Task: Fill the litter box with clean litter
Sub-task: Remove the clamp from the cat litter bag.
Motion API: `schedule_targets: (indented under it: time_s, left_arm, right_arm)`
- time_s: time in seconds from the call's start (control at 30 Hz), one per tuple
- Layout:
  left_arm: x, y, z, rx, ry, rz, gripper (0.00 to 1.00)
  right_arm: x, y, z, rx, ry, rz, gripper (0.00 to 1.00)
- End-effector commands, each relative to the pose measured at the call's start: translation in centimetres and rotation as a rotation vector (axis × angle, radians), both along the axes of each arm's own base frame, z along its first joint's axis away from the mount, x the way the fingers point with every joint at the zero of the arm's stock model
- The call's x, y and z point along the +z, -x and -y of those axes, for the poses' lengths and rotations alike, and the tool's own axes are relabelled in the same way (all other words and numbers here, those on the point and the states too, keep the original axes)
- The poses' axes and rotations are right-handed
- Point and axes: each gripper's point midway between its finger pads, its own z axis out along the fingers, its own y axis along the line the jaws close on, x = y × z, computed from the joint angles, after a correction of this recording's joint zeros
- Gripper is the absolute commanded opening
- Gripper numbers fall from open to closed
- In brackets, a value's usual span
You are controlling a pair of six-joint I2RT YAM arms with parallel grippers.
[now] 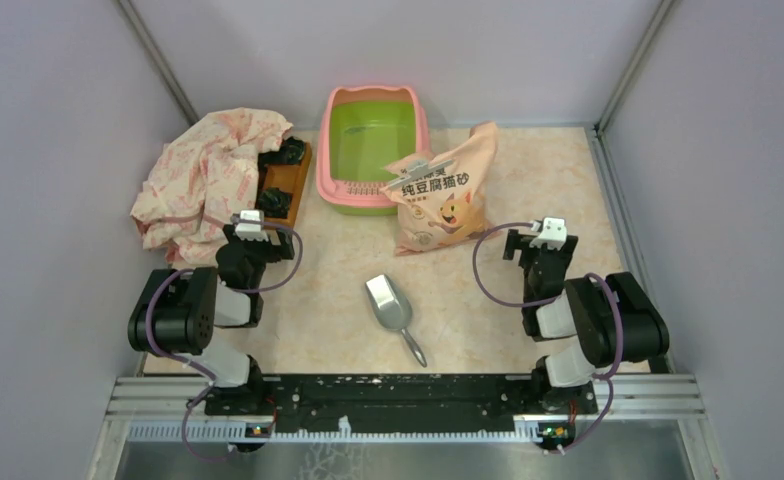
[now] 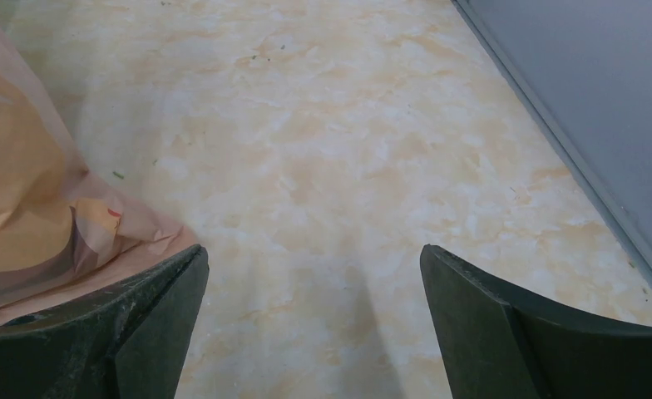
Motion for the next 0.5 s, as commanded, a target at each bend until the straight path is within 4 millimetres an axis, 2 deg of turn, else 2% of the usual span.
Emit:
schedule_targets:
  time_s: [0.0,0.47]
  left_arm:
    - [0.70,-0.52,0.09,-0.002,-0.008,0.024,0.99]
    - [0.79,-0.51,0.10,-0.002,-0.008,0.028,0.99]
  right_arm:
    - [2.59,-0.89,-0.04,0.004,-0.019,0.089,0.98]
    - [2.56,-0.86,-0.03,0.003,-0.020,0.088,0.98]
